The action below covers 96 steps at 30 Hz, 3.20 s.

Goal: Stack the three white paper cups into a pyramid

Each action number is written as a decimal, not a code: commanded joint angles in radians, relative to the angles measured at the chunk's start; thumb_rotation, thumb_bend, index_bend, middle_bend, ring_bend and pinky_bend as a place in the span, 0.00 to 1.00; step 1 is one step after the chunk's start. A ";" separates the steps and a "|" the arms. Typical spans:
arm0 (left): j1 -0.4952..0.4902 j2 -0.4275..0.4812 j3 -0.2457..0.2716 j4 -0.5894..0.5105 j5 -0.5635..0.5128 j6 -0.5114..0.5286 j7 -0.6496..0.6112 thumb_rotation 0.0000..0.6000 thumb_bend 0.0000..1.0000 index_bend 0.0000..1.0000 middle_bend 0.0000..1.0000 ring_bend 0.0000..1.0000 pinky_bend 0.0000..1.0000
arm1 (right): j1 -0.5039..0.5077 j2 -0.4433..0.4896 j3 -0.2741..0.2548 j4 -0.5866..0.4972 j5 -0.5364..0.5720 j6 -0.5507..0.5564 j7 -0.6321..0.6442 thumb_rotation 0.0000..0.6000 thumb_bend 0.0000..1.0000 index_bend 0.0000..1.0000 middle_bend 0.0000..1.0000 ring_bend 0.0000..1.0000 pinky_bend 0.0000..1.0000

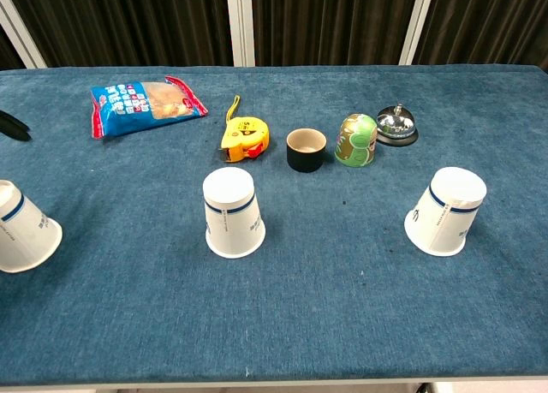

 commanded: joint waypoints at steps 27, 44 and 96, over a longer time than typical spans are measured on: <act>-0.035 -0.086 0.007 0.110 -0.119 -0.034 0.007 1.00 0.35 0.41 0.14 0.00 0.01 | 0.002 -0.009 -0.004 0.002 0.014 -0.015 -0.003 1.00 0.41 0.00 0.00 0.00 0.01; -0.201 -0.172 -0.080 0.013 -0.168 -0.155 0.164 0.96 0.35 0.41 0.14 0.00 0.01 | -0.010 -0.010 -0.010 0.023 0.018 -0.006 0.024 1.00 0.41 0.00 0.00 0.00 0.01; -0.147 -0.140 0.013 -0.029 -0.224 0.066 0.280 0.94 0.24 0.11 0.09 0.00 0.01 | 0.381 -0.151 0.017 -0.106 0.132 -0.645 -0.314 1.00 0.39 0.20 0.00 0.00 0.06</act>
